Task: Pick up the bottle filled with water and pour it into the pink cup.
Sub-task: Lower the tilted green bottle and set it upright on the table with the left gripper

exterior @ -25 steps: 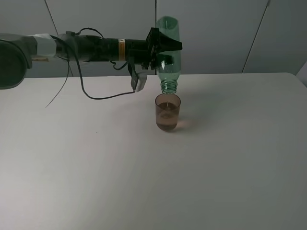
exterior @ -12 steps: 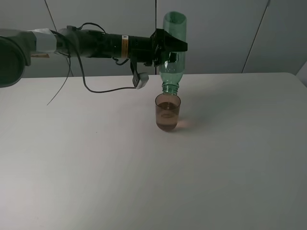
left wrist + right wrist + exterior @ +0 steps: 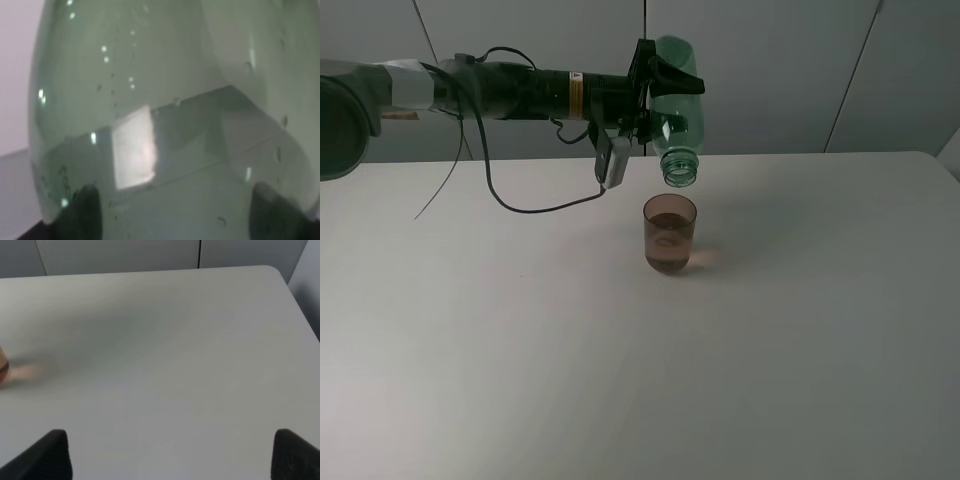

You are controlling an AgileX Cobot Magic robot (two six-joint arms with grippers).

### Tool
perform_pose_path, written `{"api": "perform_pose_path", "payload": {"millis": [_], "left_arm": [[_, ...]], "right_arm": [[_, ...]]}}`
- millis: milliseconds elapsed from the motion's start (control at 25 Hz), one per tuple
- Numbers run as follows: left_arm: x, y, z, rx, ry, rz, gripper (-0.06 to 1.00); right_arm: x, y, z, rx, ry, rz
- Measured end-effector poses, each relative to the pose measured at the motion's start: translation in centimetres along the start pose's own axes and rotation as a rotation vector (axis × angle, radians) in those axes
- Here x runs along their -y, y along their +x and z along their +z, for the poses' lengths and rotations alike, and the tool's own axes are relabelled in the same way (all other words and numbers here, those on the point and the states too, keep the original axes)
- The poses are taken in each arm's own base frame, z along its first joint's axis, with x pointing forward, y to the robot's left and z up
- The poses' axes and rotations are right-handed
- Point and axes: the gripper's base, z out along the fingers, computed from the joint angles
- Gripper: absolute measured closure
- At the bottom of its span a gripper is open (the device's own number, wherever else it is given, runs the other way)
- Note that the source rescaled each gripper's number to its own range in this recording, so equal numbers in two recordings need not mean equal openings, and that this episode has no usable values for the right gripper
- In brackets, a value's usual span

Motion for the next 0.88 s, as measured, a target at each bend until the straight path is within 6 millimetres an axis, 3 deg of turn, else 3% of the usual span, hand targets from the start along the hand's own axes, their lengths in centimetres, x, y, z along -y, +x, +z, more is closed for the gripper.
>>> {"api": "perform_pose_path", "payload": {"millis": [160,320,480,720,880], "left_arm": [[0.9,0.6,-1.5,-0.075,0.007,-0.525,0.94],[1.3,1.0,-2.9,-0.276,0.006,-1.065,0.94],[0.8,1.1,-4.9,-0.523,-0.157,-1.48,0.94],[-1.1,-0.4,-8.3,-0.732,-0.446,-1.811,0.94],[-0.4,-2.0,-10.6,-0.835,-0.541,-1.91,0.94]], "right_arm": [[0.0,0.0,0.0,0.0,0.0,0.0],[0.0,0.0,0.0,0.0,0.0,0.0],[0.0,0.0,0.0,0.0,0.0,0.0],[0.0,0.0,0.0,0.0,0.0,0.0],[0.0,0.0,0.0,0.0,0.0,0.0]]}}
